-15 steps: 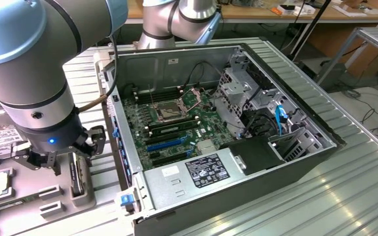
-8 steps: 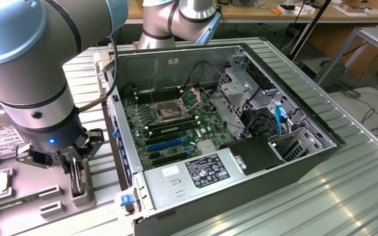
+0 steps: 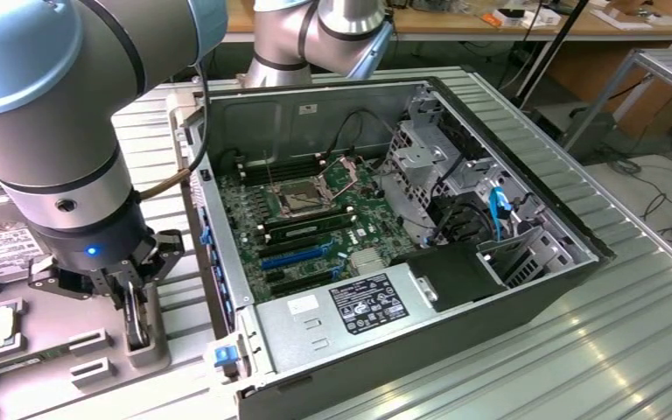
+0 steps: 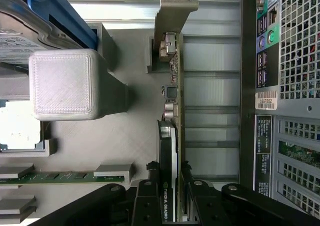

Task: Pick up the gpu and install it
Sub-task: 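Pick up the gpu and move the gpu toward the slot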

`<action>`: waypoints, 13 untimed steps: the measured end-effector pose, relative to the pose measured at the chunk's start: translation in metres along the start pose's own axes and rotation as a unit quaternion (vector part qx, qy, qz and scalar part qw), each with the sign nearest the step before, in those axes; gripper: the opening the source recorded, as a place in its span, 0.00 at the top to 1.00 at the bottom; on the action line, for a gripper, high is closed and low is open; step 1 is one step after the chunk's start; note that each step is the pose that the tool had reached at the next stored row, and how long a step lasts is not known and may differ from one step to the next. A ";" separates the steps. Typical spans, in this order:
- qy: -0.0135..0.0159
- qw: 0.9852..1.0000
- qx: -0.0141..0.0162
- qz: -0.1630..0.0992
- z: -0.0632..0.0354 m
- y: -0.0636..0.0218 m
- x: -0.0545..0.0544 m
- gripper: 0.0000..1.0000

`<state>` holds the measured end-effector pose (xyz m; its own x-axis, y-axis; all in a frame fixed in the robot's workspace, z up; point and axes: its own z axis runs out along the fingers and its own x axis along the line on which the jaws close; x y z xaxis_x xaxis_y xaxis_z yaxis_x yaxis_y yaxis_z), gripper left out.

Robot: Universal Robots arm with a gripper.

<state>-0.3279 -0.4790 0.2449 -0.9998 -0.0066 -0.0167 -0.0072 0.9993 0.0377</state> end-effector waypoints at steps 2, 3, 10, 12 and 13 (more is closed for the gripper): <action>0.000 1.000 0.000 0.000 0.0000 0.0000 0.000 0.73; 0.000 1.000 0.000 0.000 0.0000 0.0000 0.000 0.73; 0.000 1.000 0.000 0.000 0.0000 0.0000 0.000 0.73; 0.000 1.000 0.000 0.000 0.0000 0.0000 0.000 0.73; 0.000 1.000 0.000 0.000 0.0000 0.0000 0.000 0.73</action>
<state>-0.3279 -0.4790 0.2449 -0.9998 -0.0066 -0.0167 -0.0072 0.9993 0.0377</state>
